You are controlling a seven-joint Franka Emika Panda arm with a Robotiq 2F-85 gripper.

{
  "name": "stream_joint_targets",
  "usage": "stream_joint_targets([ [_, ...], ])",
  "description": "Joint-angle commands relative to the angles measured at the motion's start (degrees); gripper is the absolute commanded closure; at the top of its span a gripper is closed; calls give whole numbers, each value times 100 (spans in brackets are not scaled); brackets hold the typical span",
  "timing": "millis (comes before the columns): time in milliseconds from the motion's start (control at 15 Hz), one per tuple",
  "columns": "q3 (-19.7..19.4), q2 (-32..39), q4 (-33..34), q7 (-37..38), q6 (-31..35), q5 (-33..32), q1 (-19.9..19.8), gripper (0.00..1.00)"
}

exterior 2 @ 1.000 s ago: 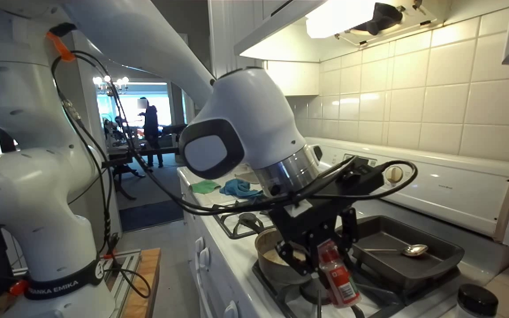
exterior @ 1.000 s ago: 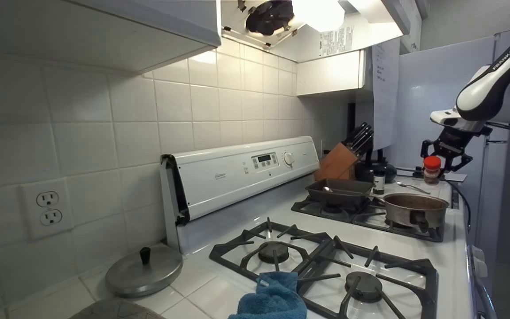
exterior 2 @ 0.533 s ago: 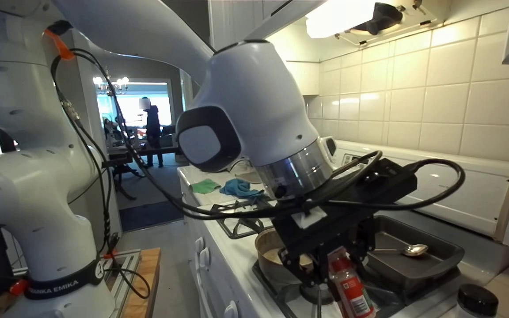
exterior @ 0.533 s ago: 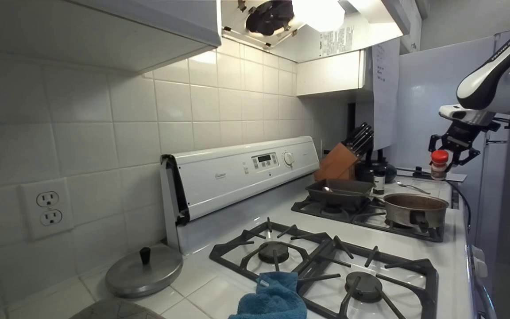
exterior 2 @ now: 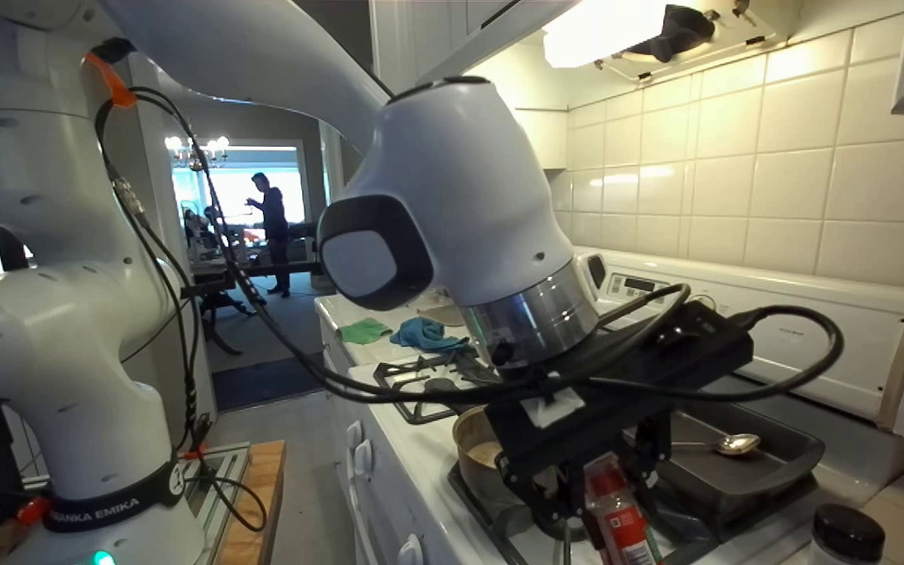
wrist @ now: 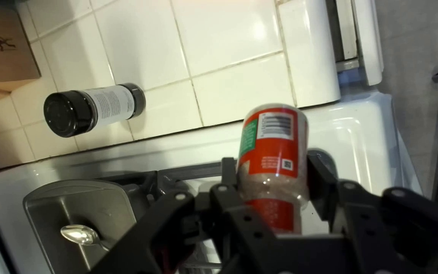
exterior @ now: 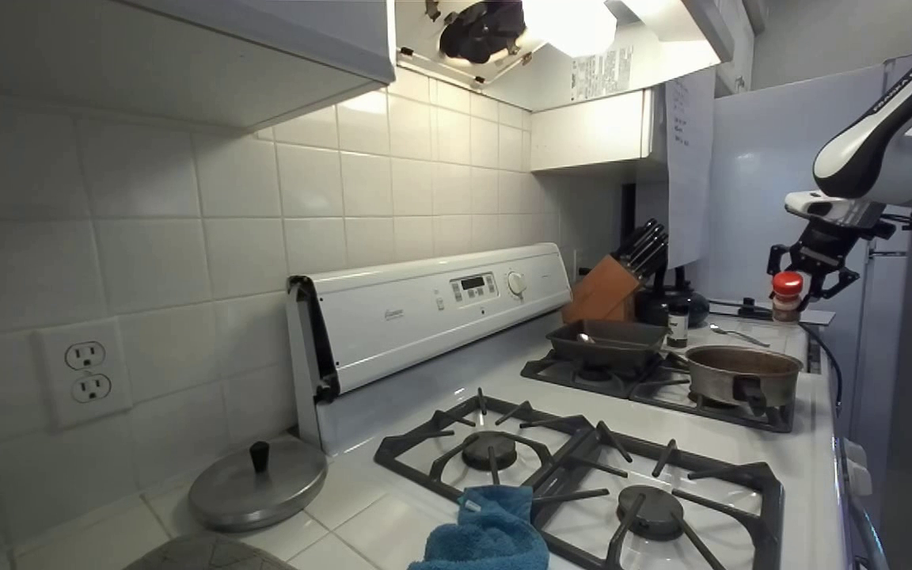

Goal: Pour some of the contents of the orange bottle into the pot

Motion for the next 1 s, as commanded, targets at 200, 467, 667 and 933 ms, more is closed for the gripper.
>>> stream_joint_targets([
  [200, -229, 436, 753, -731, -694, 1210, -21, 77],
  [467, -256, 806, 1177, -1306, -1097, 1917, -87, 77],
  [667, -273, 1162, 1484, -1362, -1377, 2091, -173, 77],
  [933, -230, 1569, 1836, -1401, -1692, 2324, -332, 77],
])
